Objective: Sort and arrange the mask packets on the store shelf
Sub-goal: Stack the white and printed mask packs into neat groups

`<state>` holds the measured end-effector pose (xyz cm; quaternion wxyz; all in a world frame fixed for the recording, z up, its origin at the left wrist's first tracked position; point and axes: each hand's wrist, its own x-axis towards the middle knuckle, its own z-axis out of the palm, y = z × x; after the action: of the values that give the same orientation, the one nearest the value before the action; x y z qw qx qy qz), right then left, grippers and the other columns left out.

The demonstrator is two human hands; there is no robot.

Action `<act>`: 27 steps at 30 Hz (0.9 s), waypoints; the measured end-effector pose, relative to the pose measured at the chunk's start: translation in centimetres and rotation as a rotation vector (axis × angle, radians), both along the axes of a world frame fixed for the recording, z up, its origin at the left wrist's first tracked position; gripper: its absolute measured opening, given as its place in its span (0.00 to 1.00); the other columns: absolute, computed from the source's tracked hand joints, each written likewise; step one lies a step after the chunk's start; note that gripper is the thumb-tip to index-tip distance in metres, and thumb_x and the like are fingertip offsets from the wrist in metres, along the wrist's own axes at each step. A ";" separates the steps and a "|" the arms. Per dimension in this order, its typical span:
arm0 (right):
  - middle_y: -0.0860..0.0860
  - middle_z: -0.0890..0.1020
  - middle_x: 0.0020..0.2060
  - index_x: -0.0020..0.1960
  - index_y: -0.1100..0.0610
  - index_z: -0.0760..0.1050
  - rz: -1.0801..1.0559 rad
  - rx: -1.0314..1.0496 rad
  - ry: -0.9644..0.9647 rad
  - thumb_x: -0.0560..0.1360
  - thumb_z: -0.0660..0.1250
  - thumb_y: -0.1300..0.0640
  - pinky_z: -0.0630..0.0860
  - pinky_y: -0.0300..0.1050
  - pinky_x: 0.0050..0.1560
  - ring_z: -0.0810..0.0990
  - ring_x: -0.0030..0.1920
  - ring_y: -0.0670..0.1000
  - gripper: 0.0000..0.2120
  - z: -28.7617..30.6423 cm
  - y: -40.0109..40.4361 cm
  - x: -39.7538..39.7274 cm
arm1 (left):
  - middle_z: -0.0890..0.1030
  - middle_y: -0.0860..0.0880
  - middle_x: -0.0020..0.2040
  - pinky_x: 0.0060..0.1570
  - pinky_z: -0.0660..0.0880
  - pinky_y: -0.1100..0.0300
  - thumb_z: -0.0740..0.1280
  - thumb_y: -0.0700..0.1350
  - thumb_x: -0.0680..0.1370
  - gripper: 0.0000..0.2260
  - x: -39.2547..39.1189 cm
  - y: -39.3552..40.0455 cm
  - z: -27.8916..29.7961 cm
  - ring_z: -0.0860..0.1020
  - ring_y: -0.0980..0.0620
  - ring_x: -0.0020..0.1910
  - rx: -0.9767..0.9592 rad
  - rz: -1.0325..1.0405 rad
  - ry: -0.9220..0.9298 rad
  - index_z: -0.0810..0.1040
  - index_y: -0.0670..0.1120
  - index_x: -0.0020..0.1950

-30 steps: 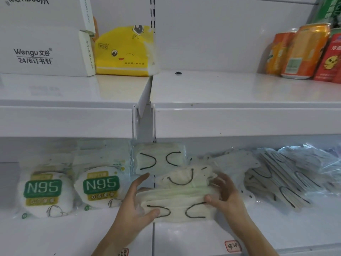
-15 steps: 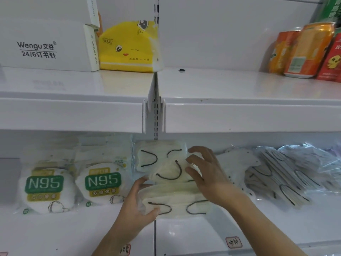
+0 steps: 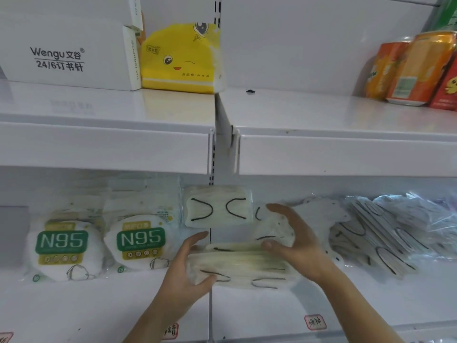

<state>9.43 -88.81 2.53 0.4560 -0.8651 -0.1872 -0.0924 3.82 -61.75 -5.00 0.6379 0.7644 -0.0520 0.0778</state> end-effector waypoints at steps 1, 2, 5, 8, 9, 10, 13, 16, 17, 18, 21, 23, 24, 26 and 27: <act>0.32 0.72 0.69 0.70 0.30 0.66 0.065 0.023 0.086 0.60 0.76 0.27 0.67 0.43 0.70 0.69 0.71 0.36 0.41 -0.8 -1.1 -0.3 | 0.79 0.57 0.59 0.65 0.76 0.46 0.78 0.34 0.69 0.39 0.0 0.1 0.0 0.79 0.46 0.62 -0.002 0.007 -0.007 0.70 0.62 0.72; 0.32 0.71 0.71 0.72 0.29 0.63 0.128 0.013 0.151 0.56 0.77 0.26 0.66 0.47 0.72 0.67 0.73 0.37 0.47 -1.5 -2.0 -0.5 | 0.79 0.56 0.59 0.65 0.76 0.46 0.78 0.34 0.69 0.39 0.1 0.1 0.0 0.79 0.46 0.62 -0.004 0.014 -0.016 0.70 0.62 0.73; 0.39 0.73 0.71 0.77 0.35 0.58 0.276 0.056 0.311 0.53 0.81 0.29 0.69 0.56 0.73 0.71 0.72 0.45 0.58 -3.0 -2.7 -1.0 | 0.79 0.51 0.60 0.64 0.76 0.52 0.78 0.33 0.68 0.39 0.2 0.1 0.0 0.78 0.47 0.62 0.004 0.020 -0.034 0.71 0.59 0.73; 0.46 0.75 0.71 0.80 0.43 0.56 0.325 0.257 0.418 0.53 0.82 0.31 0.73 0.48 0.69 0.74 0.71 0.51 0.62 -3.0 -3.3 -1.5 | 0.78 0.49 0.60 0.59 0.75 0.66 0.75 0.27 0.69 0.34 0.1 0.0 0.1 0.79 0.55 0.60 -0.015 0.036 -0.022 0.74 0.53 0.70; 0.45 0.74 0.71 0.80 0.44 0.56 0.333 0.276 0.435 0.53 0.82 0.32 0.72 0.43 0.69 0.73 0.72 0.50 0.63 -2.9 -3.6 -1.7 | 0.79 0.49 0.60 0.57 0.75 0.68 0.74 0.25 0.70 0.32 0.2 0.0 0.2 0.80 0.57 0.59 -0.014 0.034 -0.016 0.75 0.50 0.68; 0.43 0.73 0.72 0.80 0.44 0.56 0.343 0.254 0.443 0.53 0.83 0.34 0.71 0.39 0.68 0.73 0.72 0.47 0.62 -2.8 -3.8 -2.0 | 0.80 0.49 0.59 0.56 0.75 0.69 0.73 0.24 0.70 0.31 0.1 -0.1 0.3 0.80 0.57 0.58 -0.014 0.033 -0.008 0.76 0.49 0.66; 0.43 0.78 0.65 0.73 0.34 0.62 0.200 0.037 0.359 0.55 0.87 0.47 0.74 0.35 0.61 0.78 0.64 0.42 0.54 -3.8 -2.9 -2.2 | 0.83 0.57 0.54 0.51 0.74 0.74 0.72 0.24 0.71 0.28 -0.1 -0.5 0.7 0.81 0.61 0.56 -0.006 0.028 0.030 0.75 0.50 0.63; 0.50 0.85 0.53 0.63 0.41 0.74 0.017 0.161 0.294 0.62 0.83 0.60 0.82 0.53 0.54 0.85 0.53 0.52 0.35 -5.5 -0.6 -1.9 | 0.84 0.55 0.53 0.51 0.73 0.75 0.73 0.29 0.73 0.27 -0.3 -0.7 0.8 0.80 0.63 0.55 -0.005 0.047 0.050 0.73 0.55 0.62; 0.53 0.86 0.51 0.61 0.44 0.76 -0.003 0.212 0.300 0.63 0.83 0.62 0.83 0.57 0.52 0.86 0.52 0.54 0.32 -5.7 -0.2 -2.0 | 0.83 0.53 0.54 0.52 0.74 0.73 0.73 0.29 0.73 0.27 -0.4 -0.7 0.7 0.81 0.61 0.54 -0.015 0.046 0.058 0.72 0.56 0.63; 0.53 0.86 0.48 0.59 0.47 0.77 -0.030 0.256 0.297 0.63 0.83 0.64 0.84 0.53 0.50 0.86 0.50 0.53 0.30 -5.6 -0.1 -2.0 | 0.83 0.51 0.54 0.52 0.75 0.70 0.73 0.30 0.74 0.27 -0.6 -0.7 0.7 0.82 0.59 0.52 -0.026 0.051 0.060 0.72 0.56 0.64; 0.47 0.87 0.47 0.58 0.51 0.79 -0.011 0.282 0.277 0.61 0.84 0.67 0.78 0.33 0.46 0.85 0.48 0.45 0.30 -4.6 -1.2 -2.1 | 0.81 0.53 0.37 0.42 0.74 0.70 0.68 0.28 0.74 0.28 -1.0 -0.7 0.8 0.80 0.59 0.37 0.011 0.077 0.042 0.70 0.56 0.64; 0.48 0.87 0.49 0.60 0.53 0.78 0.062 0.258 0.308 0.62 0.83 0.68 0.78 0.35 0.47 0.86 0.50 0.47 0.30 -4.2 -2.0 -2.3 | 0.77 0.54 0.27 0.31 0.69 0.74 0.61 0.21 0.74 0.29 -1.5 -1.4 1.2 0.75 0.62 0.27 0.029 0.056 0.055 0.69 0.51 0.63; 0.49 0.87 0.48 0.61 0.53 0.77 0.092 0.245 0.325 0.64 0.82 0.69 0.79 0.36 0.46 0.86 0.49 0.48 0.30 -4.3 -2.2 -2.3 | 0.77 0.54 0.26 0.29 0.68 0.75 0.59 0.19 0.73 0.29 -1.7 -1.8 1.6 0.75 0.62 0.26 0.036 0.049 0.065 0.69 0.49 0.62; 0.48 0.87 0.45 0.61 0.51 0.76 0.112 0.215 0.335 0.66 0.79 0.70 0.79 0.37 0.40 0.86 0.42 0.47 0.29 -4.7 -2.3 -2.3 | 0.78 0.54 0.28 0.29 0.69 0.74 0.58 0.19 0.72 0.29 -1.7 -2.2 1.5 0.76 0.62 0.27 0.033 0.058 0.089 0.70 0.48 0.62; 0.48 0.87 0.44 0.62 0.51 0.75 0.108 0.224 0.348 0.67 0.78 0.70 0.79 0.37 0.37 0.85 0.40 0.46 0.29 -4.8 -2.2 -2.3 | 0.80 0.53 0.31 0.32 0.71 0.72 0.59 0.20 0.72 0.30 -1.5 -2.2 1.4 0.77 0.60 0.30 0.035 0.070 0.102 0.70 0.49 0.63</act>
<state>7.17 -90.97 -2.23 0.5789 -0.8008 -0.1403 0.0628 2.28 -63.93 -3.62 0.6233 0.7797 0.0062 0.0600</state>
